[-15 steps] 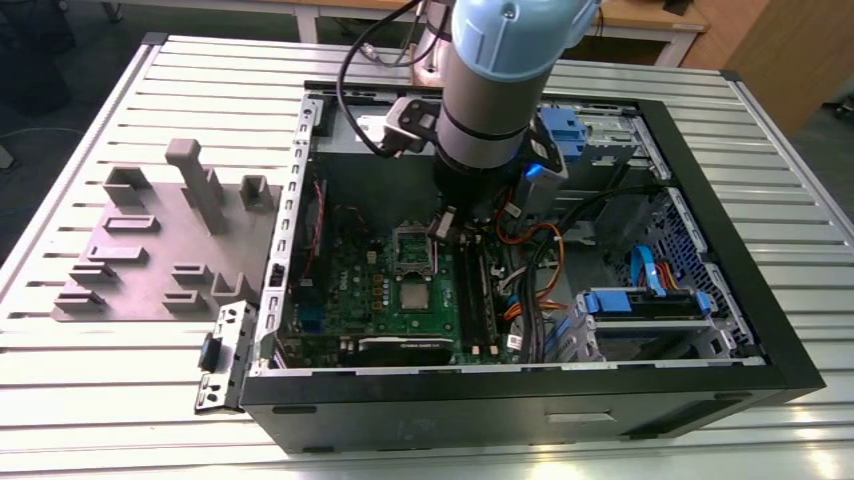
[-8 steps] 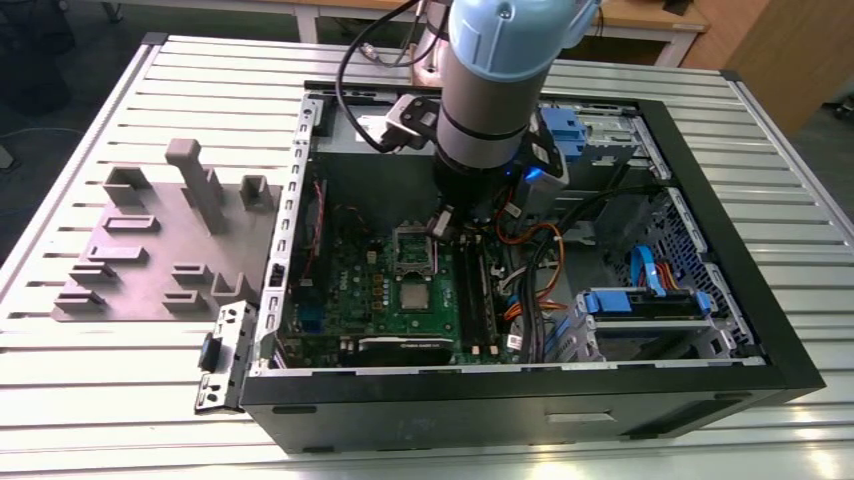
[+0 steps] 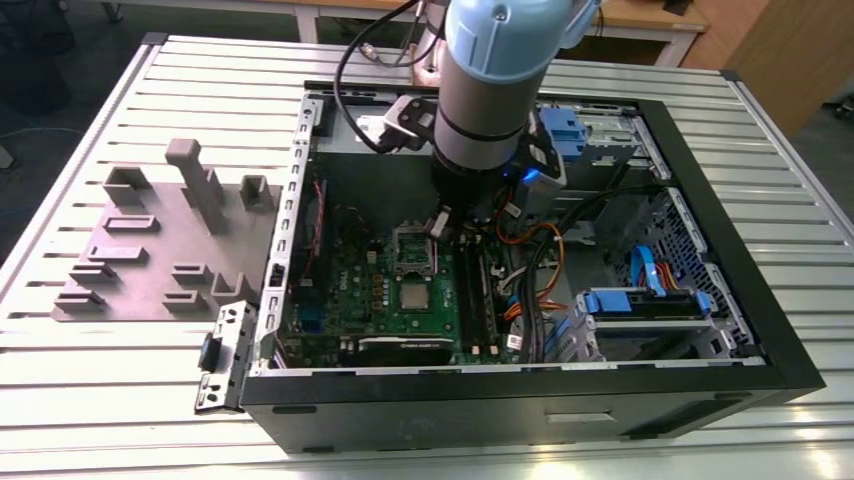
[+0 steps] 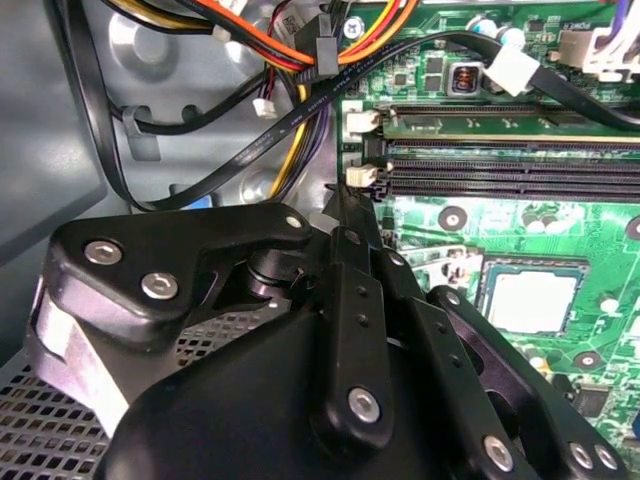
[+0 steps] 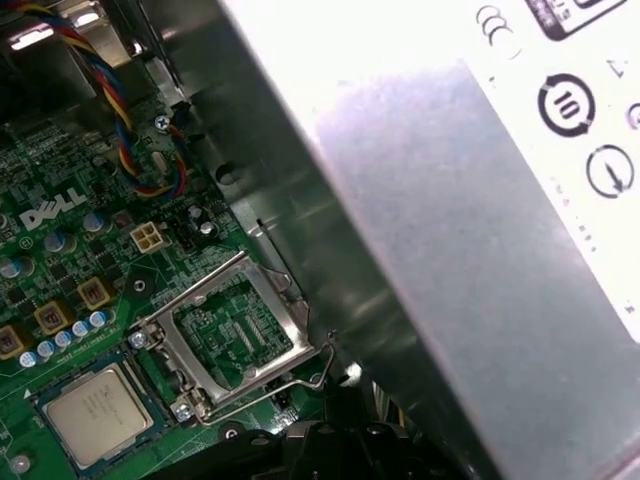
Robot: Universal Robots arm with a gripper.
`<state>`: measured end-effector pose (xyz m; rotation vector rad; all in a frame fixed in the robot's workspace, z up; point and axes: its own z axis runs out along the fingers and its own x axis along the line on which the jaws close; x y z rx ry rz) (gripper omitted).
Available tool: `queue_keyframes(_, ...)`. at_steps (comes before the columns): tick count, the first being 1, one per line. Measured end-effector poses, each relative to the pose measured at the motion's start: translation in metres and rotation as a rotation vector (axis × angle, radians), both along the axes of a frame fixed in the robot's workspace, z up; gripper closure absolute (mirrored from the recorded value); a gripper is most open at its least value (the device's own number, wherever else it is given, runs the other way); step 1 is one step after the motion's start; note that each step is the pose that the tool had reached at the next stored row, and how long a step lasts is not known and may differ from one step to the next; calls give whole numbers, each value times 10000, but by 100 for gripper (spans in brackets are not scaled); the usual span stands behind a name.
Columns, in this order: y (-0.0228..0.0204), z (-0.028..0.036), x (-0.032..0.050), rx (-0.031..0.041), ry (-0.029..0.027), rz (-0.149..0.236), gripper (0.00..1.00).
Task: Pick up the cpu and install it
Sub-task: 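Close the cpu cover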
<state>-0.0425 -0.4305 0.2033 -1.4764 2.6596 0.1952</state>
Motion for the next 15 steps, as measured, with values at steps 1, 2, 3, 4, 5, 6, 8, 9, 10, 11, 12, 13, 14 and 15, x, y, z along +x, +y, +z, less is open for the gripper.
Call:
queue_keyframes(1, 0, -2, 0, 0, -1, -5, 89)
queue_keyframes(2, 1, -4, 0, 1, -1, -8, 89)
queue_keyframes(3, 1, -7, 0, 4, -1, -10, 89)
queue_keyframes(4, 2, -12, 0, 10, -2, -11, 89)
queue_keyframes(5, 3, -15, 0, 12, -1, -12, 89)
queue_keyframes(6, 3, -18, 0, 13, 0, -12, 89)
queue_keyframes(8, 3, -23, -6, 15, 0, -14, 89)
queue_keyframes(9, 4, -25, -10, 15, 0, -13, 89)
queue_keyframes(10, 4, -26, -14, 14, 0, -12, 89)
queue_keyframes(11, 4, -27, -18, 15, 0, -12, 89)
queue_keyframes(12, 4, -27, -22, 16, 0, -12, 89)
queue_keyframes(13, 4, -28, -25, 18, -1, -12, 89)
queue_keyframes(14, 4, -28, -28, 20, -1, -11, 89)
queue_keyframes(15, 4, -28, -31, 23, -1, -11, 89)
